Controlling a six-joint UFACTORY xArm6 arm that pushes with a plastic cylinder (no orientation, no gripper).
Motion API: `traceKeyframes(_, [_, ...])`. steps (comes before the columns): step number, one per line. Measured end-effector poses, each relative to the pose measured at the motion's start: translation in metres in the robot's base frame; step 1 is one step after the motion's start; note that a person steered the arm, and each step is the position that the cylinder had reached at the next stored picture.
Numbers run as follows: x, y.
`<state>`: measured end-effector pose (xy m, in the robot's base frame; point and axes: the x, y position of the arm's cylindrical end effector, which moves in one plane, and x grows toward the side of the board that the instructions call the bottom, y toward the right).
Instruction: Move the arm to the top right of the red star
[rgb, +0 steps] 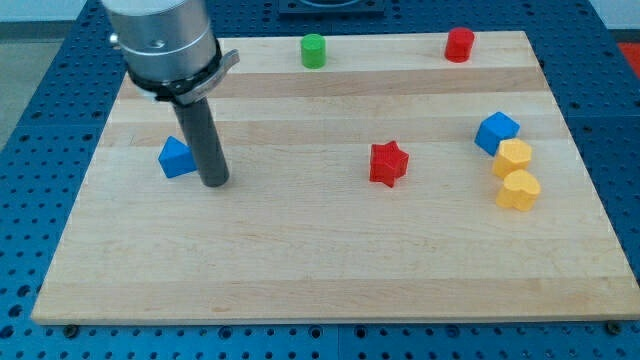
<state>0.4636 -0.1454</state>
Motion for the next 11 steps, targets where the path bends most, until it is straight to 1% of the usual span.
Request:
traceKeyframes(1, [0.000,0.000])
traceKeyframes(3, [-0.021,-0.014])
traceKeyframes(6, [-0.018,-0.029])
traceKeyframes(7, [-0.021,-0.049])
traceKeyframes(8, [-0.021,-0.053])
traceKeyframes(9, [-0.034,-0.060])
traceKeyframes(11, [-0.039,-0.070])
